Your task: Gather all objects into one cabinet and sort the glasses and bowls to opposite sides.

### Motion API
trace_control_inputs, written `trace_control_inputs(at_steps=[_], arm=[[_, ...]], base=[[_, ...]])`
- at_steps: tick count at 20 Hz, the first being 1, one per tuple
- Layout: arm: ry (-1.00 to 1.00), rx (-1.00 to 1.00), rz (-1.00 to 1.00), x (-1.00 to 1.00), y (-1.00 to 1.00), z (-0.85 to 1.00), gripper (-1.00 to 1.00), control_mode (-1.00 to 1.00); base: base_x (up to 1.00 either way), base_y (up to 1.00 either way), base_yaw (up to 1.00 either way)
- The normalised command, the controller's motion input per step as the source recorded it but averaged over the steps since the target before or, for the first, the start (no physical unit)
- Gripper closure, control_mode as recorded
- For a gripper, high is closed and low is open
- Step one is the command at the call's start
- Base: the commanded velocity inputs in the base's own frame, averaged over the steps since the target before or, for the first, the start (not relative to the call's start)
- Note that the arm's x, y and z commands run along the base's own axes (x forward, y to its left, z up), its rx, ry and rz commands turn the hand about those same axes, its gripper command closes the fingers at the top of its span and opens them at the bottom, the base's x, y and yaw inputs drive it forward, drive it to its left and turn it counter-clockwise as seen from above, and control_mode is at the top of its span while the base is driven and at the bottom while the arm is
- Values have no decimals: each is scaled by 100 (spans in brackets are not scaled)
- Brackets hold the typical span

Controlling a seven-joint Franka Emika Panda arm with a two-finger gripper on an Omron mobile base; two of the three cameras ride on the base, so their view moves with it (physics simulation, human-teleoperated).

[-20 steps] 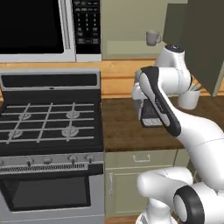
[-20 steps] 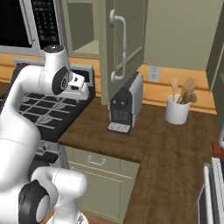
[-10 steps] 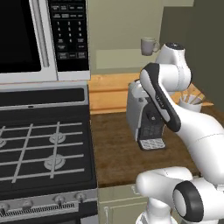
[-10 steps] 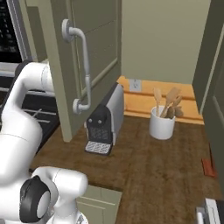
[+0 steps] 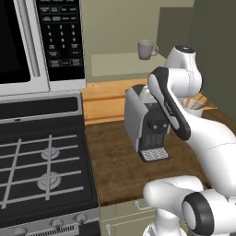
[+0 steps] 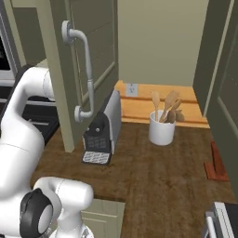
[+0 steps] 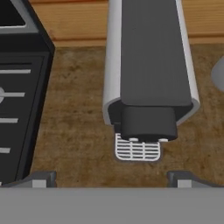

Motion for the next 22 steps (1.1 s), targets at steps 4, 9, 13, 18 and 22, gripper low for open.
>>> trace_control_inputs(at_steps=[4, 9, 13, 18, 22], arm=[[0, 0, 0, 0, 0, 0, -100, 100], [0, 0, 0, 0, 0, 0, -100, 100], [0, 0, 1, 0, 1, 3, -100, -100], [-7, -1, 4, 0, 0, 21, -100, -100], [-18, -3, 2, 0, 0, 31, -100, -100]], base=[[22, 0, -2], [2, 8, 0], [0, 3, 3], [0, 0, 0], [0, 0, 0]])
